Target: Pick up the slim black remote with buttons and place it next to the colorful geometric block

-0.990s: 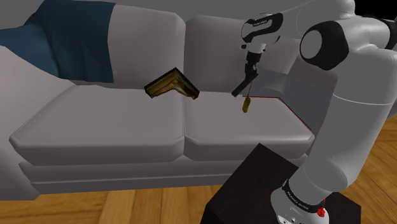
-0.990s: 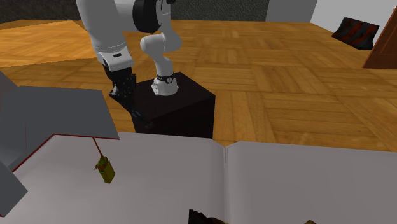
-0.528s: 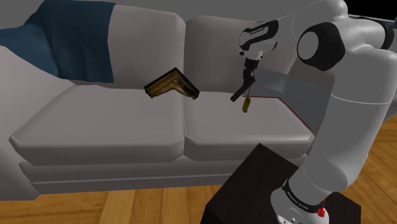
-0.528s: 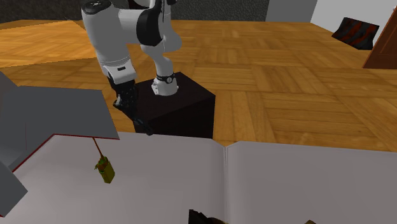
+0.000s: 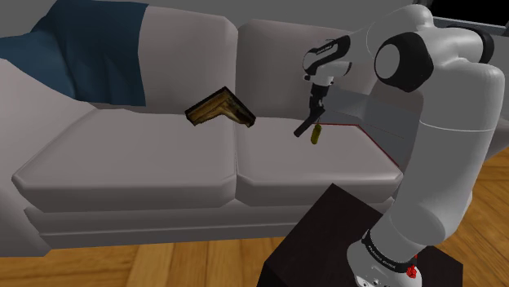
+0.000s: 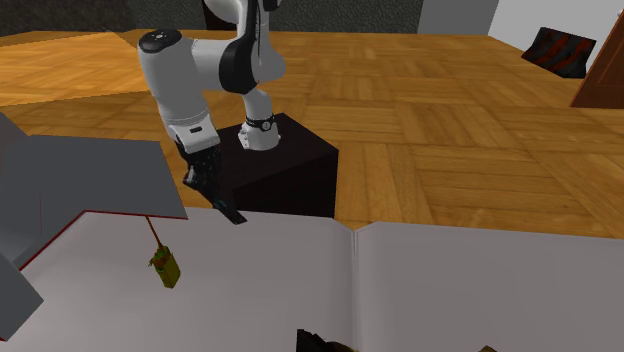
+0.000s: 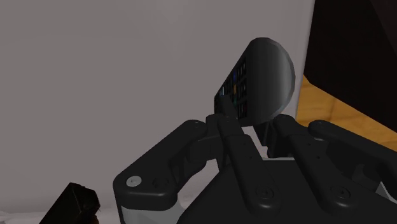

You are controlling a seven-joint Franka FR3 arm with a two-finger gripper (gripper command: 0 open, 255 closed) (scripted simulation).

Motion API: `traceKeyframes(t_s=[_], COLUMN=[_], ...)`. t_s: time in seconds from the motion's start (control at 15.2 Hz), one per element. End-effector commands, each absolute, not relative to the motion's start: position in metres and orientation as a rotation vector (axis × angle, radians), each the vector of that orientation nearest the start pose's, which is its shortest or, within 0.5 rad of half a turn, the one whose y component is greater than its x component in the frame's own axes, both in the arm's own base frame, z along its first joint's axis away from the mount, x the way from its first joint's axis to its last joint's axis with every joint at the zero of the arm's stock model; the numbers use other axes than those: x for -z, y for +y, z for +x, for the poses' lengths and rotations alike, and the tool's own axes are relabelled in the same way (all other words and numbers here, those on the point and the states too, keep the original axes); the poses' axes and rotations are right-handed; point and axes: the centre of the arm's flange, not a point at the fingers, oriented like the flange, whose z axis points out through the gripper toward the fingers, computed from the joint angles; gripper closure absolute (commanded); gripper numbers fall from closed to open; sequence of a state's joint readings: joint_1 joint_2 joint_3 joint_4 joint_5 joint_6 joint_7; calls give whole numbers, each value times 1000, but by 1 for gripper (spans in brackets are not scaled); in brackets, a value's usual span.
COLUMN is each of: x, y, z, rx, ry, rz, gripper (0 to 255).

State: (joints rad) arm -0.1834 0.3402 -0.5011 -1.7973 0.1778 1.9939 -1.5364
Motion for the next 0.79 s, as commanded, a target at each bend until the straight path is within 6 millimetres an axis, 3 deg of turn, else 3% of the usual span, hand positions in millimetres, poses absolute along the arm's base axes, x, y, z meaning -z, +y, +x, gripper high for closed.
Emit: traceKeyframes(t_s=[0.0, 0.73], x=[-360, -302], y=[-368, -368], z=[502, 502], rx=[-70, -70], ry=[-1171, -1171], rz=[-2823, -2823], gripper=[255, 255])
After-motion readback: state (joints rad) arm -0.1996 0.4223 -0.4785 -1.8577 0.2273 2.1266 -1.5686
